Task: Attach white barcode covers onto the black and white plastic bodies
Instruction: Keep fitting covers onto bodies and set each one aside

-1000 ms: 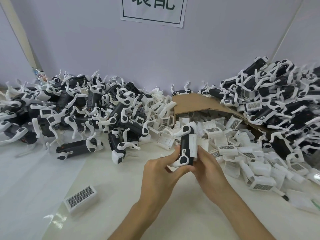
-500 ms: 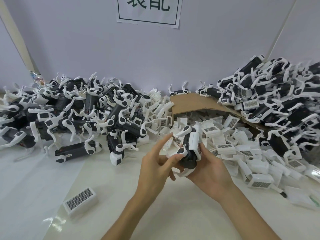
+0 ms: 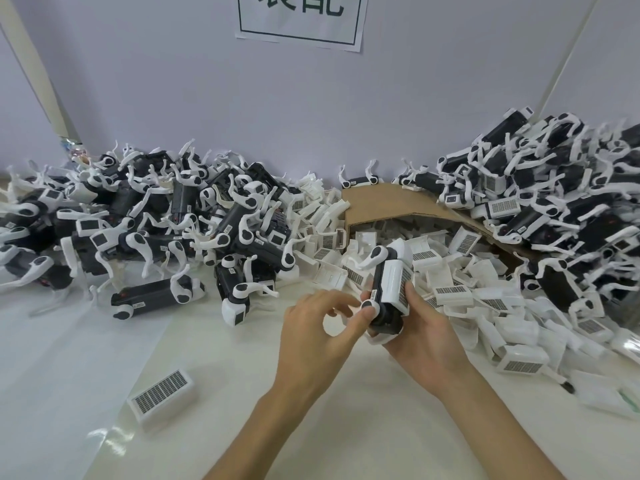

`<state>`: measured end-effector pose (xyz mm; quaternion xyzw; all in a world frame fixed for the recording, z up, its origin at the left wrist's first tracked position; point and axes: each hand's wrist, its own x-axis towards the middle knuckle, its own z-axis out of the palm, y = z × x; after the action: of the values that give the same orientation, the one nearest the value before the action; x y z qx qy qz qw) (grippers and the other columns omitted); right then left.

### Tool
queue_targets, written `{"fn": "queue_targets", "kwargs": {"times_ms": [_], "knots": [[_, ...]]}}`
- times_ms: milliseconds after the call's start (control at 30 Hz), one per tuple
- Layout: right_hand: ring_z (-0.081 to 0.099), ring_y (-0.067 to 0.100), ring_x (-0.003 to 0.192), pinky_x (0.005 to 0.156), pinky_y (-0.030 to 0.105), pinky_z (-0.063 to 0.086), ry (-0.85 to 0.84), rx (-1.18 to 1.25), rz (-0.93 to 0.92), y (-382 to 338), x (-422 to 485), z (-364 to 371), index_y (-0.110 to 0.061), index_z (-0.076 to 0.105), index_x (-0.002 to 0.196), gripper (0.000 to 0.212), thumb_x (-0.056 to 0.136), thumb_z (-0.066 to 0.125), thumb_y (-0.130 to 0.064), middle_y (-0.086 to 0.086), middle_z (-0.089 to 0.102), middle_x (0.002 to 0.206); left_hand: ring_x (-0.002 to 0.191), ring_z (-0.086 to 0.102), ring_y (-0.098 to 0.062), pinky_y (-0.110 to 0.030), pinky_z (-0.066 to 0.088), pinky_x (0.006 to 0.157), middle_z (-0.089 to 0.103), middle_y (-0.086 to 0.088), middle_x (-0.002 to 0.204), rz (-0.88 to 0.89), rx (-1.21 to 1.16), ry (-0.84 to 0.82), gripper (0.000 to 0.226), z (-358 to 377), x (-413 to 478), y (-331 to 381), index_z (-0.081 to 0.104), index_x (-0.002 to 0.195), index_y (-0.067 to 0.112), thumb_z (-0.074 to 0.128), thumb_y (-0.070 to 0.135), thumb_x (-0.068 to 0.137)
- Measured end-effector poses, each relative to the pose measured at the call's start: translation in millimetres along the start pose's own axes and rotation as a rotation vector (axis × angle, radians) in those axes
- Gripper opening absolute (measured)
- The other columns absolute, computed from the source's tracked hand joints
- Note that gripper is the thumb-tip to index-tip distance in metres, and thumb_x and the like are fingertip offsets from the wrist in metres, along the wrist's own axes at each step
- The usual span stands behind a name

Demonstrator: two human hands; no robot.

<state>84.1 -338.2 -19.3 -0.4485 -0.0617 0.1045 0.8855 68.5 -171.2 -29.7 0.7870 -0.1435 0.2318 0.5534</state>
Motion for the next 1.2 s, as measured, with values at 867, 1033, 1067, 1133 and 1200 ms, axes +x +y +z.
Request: {"fn": "queue_targets", "kwargs": {"times_ms": [867,1033,1067,1133,1200], "knots": [[0.071,0.025,0.102,0.081,0.031,0.057,-0.132,-0.73,-0.211,22.1,-4.6,11.6,-0.009,0.058,0.128,0.036,0.093,0.059,-0.017,0.006,0.072,0.113,0.082,0.074,-0.012,-0.018,0.053,0.066,0.078,0.003,0.09,-0.302,-0.328,-0.119,0.018,-0.1,-0.1,4.4,0.074,0.107,0.02,0.057,0.019,0.102],[0.067,0.024,0.109,0.088,0.038,0.057,-0.107,-0.812,-0.263,28.4,-4.0,10.7,-0.018,0.061,0.127,0.035,0.094,0.062,-0.028,0.002,0.071,0.113,0.071,0.07,-0.005,-0.017,0.052,0.06,0.075,0.008,0.079,-0.257,-0.34,-0.084,0.02,1.9,-1.0,3.9,0.074,0.102,0.019,0.055,0.026,0.103],[0.064,0.016,0.11,0.094,0.036,0.054,-0.072,-0.899,-0.294,29.4,-3.8,11.8,-0.026,0.064,0.123,0.033,0.092,0.063,-0.037,-0.007,0.07,0.11,0.065,0.068,-0.003,-0.012,0.049,0.056,0.074,0.009,0.074,-0.268,-0.382,-0.077,0.022,1.5,-1.3,5.4,0.074,0.1,0.015,0.053,0.021,0.104],[0.055,0.001,0.106,0.096,0.018,0.041,0.042,-1.142,-0.447,25.8,-4.1,12.1,-0.039,0.066,0.108,0.029,0.085,0.055,-0.054,-0.022,0.066,0.101,0.063,0.067,-0.004,-0.012,0.048,0.054,0.072,0.007,0.072,-0.283,-0.425,-0.075,0.023,0.7,-1.9,7.8,0.073,0.1,0.011,0.051,0.017,0.105],[0.056,0.007,0.099,0.093,0.027,0.041,0.128,-1.106,-0.54,18.3,-3.6,8.6,-0.033,0.07,0.096,0.033,0.083,0.049,-0.055,-0.015,0.067,0.095,0.075,0.072,-0.018,-0.026,0.056,0.064,0.074,0.004,0.08,-0.303,-0.437,-0.094,0.021,1.0,-1.4,8.3,0.072,0.106,0.013,0.052,0.022,0.104]]}}
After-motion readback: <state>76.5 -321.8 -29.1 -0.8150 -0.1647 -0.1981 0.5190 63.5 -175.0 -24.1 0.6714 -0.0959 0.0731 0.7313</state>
